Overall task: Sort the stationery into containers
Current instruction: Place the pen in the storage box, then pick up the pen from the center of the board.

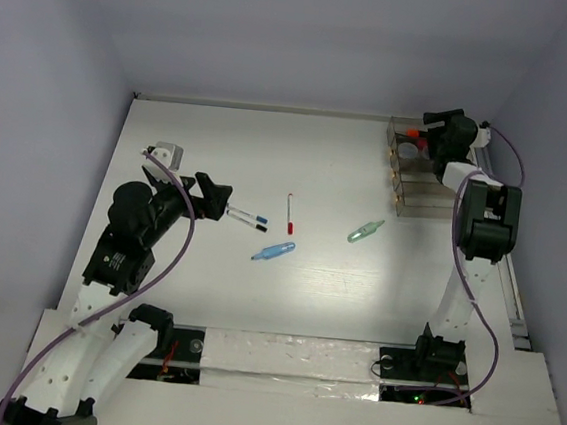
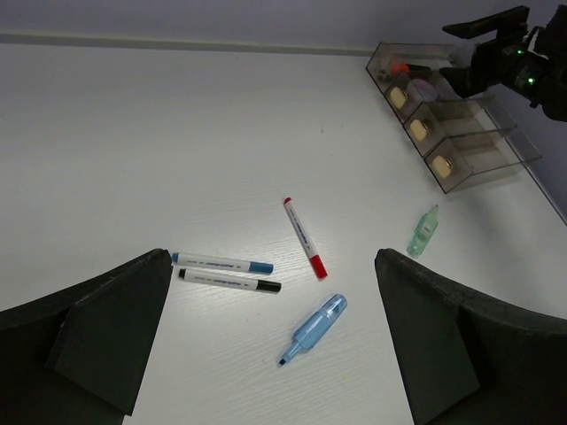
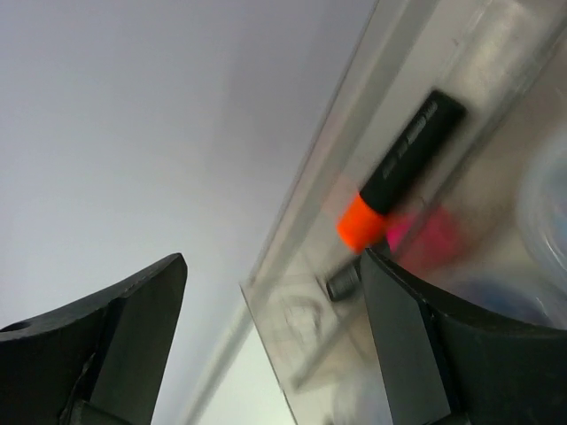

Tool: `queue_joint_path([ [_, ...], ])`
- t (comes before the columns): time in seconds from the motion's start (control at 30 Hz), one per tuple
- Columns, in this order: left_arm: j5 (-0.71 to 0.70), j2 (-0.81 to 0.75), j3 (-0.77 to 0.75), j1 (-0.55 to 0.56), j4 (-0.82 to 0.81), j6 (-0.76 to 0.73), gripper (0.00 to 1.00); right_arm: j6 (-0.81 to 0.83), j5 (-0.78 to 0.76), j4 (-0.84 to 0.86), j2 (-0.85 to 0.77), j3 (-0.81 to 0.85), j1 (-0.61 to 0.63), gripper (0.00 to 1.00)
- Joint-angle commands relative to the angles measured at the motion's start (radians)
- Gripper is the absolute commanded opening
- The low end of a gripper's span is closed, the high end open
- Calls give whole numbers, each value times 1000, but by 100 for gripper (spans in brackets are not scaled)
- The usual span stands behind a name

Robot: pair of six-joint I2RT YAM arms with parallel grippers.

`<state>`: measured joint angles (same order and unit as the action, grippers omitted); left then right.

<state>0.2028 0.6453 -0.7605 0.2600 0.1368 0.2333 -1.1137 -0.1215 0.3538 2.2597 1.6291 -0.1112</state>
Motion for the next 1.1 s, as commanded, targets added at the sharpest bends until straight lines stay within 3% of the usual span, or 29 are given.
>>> queue_joint_path([
  [0.0, 6, -22, 7, -4, -59, 3, 99, 145, 66, 115, -191, -124, 28, 86],
  [0.07, 0, -22, 7, -4, -57, 6, 99, 240, 106, 135, -276, -236, 51, 98],
  [0.1, 0, -22, 6, -4, -55, 8, 99, 273, 158, 110, -355, -264, 67, 100],
  [0.27, -14, -27, 7, -4, -49, 11, 99, 478, 247, 17, -590, -502, 267, 98],
  [0.3, -14, -29, 7, -4, -49, 11, 99, 503, 264, 16, -612, -532, 303, 86],
  [0.33, -20, -30, 7, -4, -49, 11, 99, 532, 272, 5, -630, -555, 341, 67],
  [0.37, -22, -33, 7, -4, -48, 11, 99, 584, 276, -19, -641, -566, 417, 42],
  [0.4, -22, -33, 7, -4, -48, 12, 99, 613, 295, -86, -646, -569, 454, 11],
  [0.47, -23, -36, 9, -4, -48, 12, 99, 672, 306, -156, -628, -532, 525, 0],
  [0.53, -29, -41, 7, -4, -46, 12, 99, 762, 277, -313, -594, -441, 619, 0],
  [0.6, -36, -49, 7, -4, -43, 12, 99, 837, 211, -437, -536, -387, 715, 9],
  [0.63, -45, -52, 7, -4, -43, 12, 99, 865, 160, -478, -508, -355, 744, 27],
  [0.73, -48, -55, 9, -4, -43, 14, 99, 936, -1, -605, -385, -224, 830, 59],
  [0.93, -45, -52, 7, -4, -40, 14, 99, 933, -128, -714, -223, -83, 866, 58],
  [1.07, -40, -53, 7, -4, -42, 14, 99, 930, -129, -731, -167, -63, 886, 52],
])
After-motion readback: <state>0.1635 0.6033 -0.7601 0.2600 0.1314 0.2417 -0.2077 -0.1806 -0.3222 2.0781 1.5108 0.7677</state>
